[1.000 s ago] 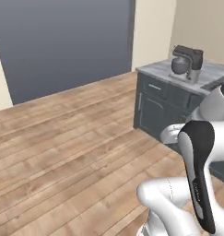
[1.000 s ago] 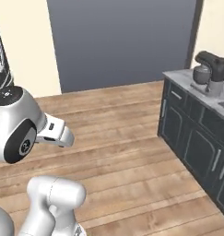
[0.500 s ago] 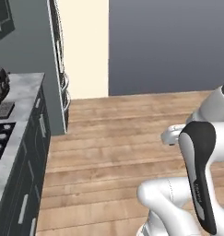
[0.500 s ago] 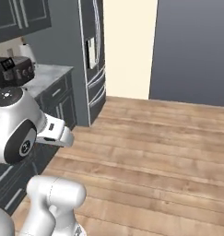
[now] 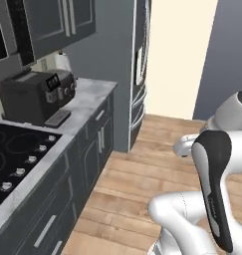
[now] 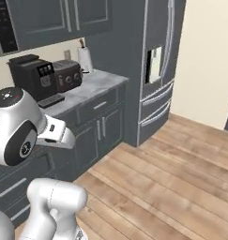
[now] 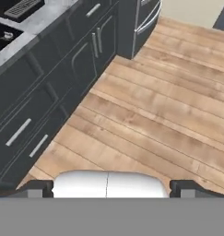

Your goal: Navigate to the fridge.

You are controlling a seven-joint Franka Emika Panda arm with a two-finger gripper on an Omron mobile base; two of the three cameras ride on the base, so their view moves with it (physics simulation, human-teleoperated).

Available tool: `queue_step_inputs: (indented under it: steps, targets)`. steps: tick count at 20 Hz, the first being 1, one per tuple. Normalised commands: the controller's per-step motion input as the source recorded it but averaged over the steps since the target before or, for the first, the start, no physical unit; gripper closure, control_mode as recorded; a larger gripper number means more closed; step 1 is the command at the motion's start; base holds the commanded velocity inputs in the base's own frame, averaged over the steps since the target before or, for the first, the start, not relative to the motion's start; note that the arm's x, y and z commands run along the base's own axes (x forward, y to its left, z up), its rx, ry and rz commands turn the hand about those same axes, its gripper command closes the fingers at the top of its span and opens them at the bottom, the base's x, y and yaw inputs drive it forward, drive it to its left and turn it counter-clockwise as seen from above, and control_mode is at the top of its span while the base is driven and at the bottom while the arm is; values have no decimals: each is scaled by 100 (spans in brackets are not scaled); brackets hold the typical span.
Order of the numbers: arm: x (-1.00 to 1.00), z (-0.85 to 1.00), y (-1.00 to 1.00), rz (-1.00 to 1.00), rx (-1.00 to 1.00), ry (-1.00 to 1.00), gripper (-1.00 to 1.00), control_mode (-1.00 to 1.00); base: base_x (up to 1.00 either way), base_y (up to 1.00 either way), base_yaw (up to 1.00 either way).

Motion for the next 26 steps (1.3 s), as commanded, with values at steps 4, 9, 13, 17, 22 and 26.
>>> queue_step_inputs:
  steps: [4,9,13,17,22,26]
  targets:
    - [0,0,0,0,0,0,-100,100,79,-91,61]
    - [0,0,0,0,0,0,-100,100,52,-98,60]
    - [0,0,0,0,0,0,-100,100,25,-100,57]
    - [0,0,0,0,0,0,-100,100,9,-100,52]
    - [0,0,0,0,0,0,-100,100,0,-100,46]
    - [0,0,0,0,0,0,-100,100,-18,-100,39]
